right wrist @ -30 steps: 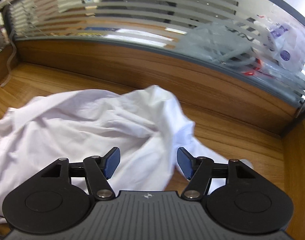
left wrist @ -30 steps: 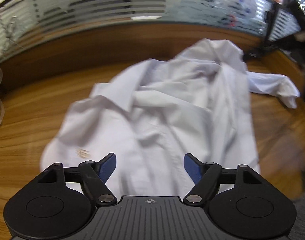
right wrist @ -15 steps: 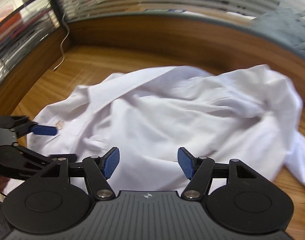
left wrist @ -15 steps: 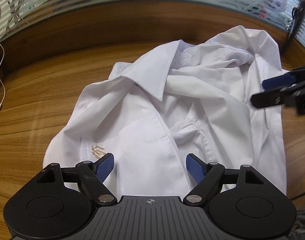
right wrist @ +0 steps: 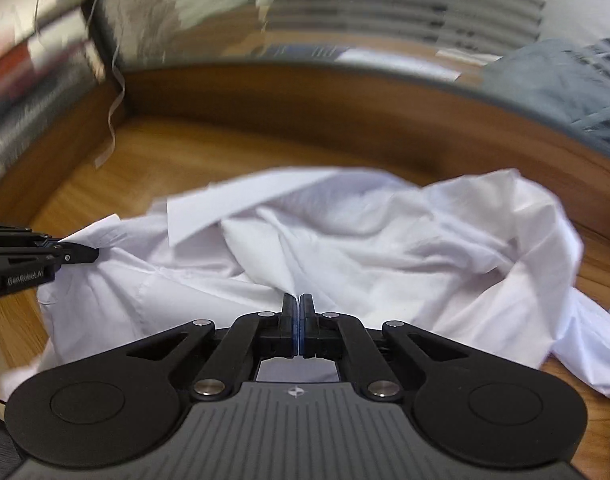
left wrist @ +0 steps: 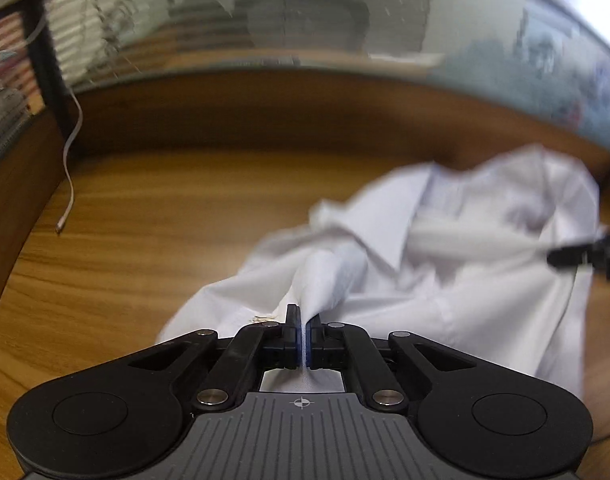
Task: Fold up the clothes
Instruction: 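Open both grippers and release the shirt onto the desk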
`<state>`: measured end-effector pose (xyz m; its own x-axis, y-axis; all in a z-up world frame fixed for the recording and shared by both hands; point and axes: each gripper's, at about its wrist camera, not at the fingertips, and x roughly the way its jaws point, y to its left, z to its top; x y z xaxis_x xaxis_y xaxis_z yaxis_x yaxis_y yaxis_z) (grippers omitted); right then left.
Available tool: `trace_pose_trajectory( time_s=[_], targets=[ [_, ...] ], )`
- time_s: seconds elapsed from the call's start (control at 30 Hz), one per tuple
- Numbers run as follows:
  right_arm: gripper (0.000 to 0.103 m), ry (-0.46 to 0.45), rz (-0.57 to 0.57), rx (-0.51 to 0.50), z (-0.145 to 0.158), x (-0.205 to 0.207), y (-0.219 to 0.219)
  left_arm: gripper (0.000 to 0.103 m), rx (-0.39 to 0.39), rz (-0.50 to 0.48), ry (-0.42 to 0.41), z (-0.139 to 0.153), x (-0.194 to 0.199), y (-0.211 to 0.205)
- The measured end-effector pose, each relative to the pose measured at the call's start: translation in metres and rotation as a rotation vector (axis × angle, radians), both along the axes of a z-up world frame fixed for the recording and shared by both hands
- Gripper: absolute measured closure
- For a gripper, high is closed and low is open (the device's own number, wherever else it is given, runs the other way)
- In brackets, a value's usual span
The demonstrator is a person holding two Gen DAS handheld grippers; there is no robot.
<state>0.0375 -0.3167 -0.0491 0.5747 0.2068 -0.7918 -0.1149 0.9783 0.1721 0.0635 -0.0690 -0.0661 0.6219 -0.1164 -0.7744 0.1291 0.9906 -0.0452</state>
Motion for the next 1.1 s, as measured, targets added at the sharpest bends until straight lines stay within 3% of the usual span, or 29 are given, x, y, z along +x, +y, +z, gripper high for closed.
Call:
trace_pose_trajectory(
  time_s=[0.1,0.2,0.33,0.43,0.5,0.57,0.67,0.83,1.1],
  targets=[
    [0.102,0.010,0.002,-0.007,0.010,-0.011,-0.001,0.098,0.012,-0.049,0.002,0.009,0.000,-0.004],
    [0.102,0.078,0.018,-0.033,-0.004,-0.026,0.002,0.093,0.021,-0.114,0.048,-0.002,-0.011,-0.008],
    [0.102,0.166,0.019,-0.055,-0.028,-0.036,0.003,0.059,0.055,-0.198,0.023,-0.012,-0.031,-0.018],
    [0.099,0.219,0.015,-0.067,-0.043,-0.042,0.004,0.057,0.050,-0.238,-0.005,-0.010,-0.029,-0.025],
    [0.094,0.198,0.011,-0.062,-0.036,-0.038,0.004,0.055,0.035,-0.265,-0.013,-0.007,-0.023,-0.031],
    [0.073,0.169,0.007,-0.052,-0.026,-0.029,0.002,0.054,0.013,-0.298,-0.013,-0.006,-0.014,-0.038],
    [0.063,0.119,0.032,-0.042,-0.017,-0.014,0.008,0.053,-0.002,-0.349,-0.001,-0.010,0.000,-0.053],
    [0.062,0.099,0.105,-0.045,-0.021,0.024,0.026,0.053,0.008,-0.416,0.052,-0.032,0.023,-0.075],
    [0.068,0.196,0.175,-0.030,-0.054,0.061,0.030,0.051,0.049,-0.479,0.126,-0.067,0.041,-0.091]
  ],
)
